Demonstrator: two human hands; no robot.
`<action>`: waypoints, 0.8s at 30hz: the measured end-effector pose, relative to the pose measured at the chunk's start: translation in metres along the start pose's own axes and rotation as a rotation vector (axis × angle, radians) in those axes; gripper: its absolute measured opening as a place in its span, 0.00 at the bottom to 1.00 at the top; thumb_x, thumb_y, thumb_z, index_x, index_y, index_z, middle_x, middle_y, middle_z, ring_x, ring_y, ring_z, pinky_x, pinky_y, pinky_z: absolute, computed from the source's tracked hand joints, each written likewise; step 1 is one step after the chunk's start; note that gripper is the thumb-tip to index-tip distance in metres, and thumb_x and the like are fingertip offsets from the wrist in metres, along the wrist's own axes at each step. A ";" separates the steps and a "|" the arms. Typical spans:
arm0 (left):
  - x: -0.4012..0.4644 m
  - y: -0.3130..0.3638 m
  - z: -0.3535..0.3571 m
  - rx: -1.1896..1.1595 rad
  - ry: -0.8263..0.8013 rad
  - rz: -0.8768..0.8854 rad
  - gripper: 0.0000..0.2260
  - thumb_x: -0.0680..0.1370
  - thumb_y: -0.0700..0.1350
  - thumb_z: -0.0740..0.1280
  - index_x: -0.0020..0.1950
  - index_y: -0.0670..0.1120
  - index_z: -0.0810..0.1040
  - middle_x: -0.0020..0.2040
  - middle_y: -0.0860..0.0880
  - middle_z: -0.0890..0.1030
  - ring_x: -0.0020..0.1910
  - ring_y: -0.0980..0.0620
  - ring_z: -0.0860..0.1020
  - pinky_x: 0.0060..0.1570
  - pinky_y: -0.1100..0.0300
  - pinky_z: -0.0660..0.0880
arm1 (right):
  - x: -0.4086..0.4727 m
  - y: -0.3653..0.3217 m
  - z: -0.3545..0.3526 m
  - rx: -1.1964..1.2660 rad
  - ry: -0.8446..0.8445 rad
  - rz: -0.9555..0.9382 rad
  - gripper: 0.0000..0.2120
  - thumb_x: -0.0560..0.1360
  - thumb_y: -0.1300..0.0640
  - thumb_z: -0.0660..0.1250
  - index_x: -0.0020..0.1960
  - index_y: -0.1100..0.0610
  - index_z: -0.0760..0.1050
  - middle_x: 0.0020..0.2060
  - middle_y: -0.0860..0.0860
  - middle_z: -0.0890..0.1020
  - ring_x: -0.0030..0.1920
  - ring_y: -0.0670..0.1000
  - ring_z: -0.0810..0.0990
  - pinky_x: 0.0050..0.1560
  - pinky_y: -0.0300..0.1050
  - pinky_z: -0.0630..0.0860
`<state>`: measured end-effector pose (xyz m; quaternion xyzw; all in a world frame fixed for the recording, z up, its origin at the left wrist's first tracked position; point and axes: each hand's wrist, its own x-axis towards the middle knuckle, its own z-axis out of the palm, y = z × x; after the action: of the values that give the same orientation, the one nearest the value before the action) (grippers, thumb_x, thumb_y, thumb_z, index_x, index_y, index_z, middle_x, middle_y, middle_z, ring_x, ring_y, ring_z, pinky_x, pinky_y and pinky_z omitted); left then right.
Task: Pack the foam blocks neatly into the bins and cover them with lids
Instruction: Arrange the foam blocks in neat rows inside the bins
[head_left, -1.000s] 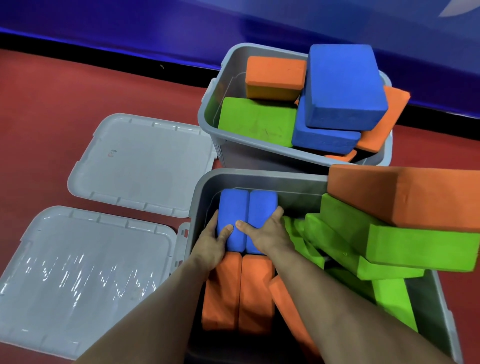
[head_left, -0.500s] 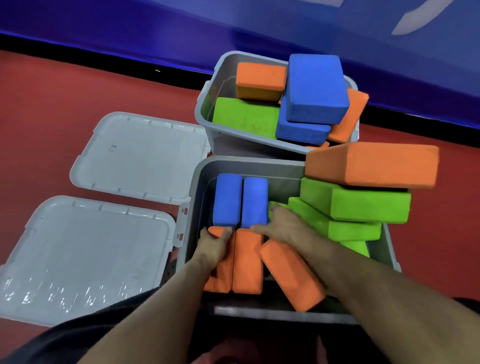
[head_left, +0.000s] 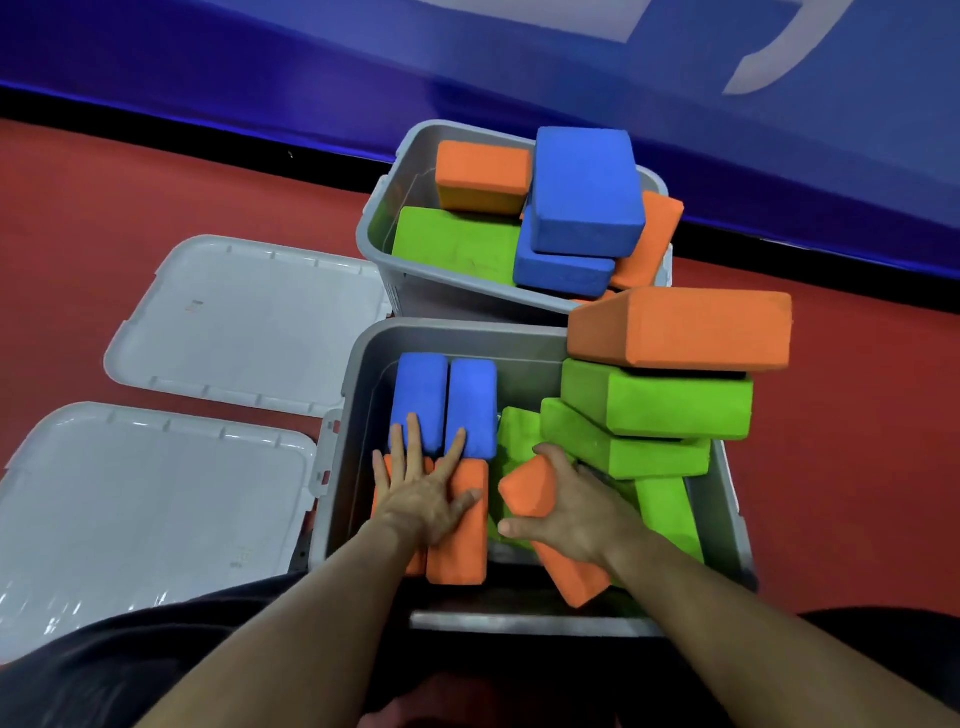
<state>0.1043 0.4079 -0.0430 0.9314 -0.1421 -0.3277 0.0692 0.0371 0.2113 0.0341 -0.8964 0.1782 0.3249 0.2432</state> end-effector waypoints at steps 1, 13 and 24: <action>0.000 0.001 0.000 -0.011 -0.004 -0.011 0.36 0.78 0.72 0.51 0.77 0.66 0.31 0.74 0.43 0.21 0.74 0.40 0.23 0.74 0.37 0.32 | 0.001 0.002 0.000 0.008 0.002 0.038 0.53 0.60 0.27 0.75 0.76 0.37 0.51 0.70 0.54 0.72 0.69 0.59 0.74 0.66 0.55 0.73; -0.001 0.006 0.000 -0.129 -0.031 -0.139 0.39 0.77 0.71 0.54 0.75 0.68 0.29 0.73 0.47 0.18 0.74 0.45 0.22 0.74 0.40 0.31 | 0.025 0.022 -0.017 0.296 0.047 0.129 0.56 0.55 0.18 0.67 0.72 0.52 0.67 0.63 0.49 0.81 0.60 0.52 0.81 0.62 0.47 0.76; -0.004 0.016 -0.031 -0.293 -0.031 -0.174 0.37 0.80 0.66 0.57 0.81 0.60 0.39 0.80 0.44 0.31 0.80 0.42 0.33 0.77 0.40 0.39 | 0.002 0.012 -0.034 0.536 0.096 0.066 0.46 0.59 0.26 0.72 0.68 0.51 0.71 0.59 0.47 0.82 0.58 0.50 0.82 0.63 0.51 0.77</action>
<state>0.1171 0.3950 -0.0126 0.9150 -0.0129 -0.3641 0.1733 0.0493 0.1822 0.0519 -0.8082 0.2982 0.2307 0.4524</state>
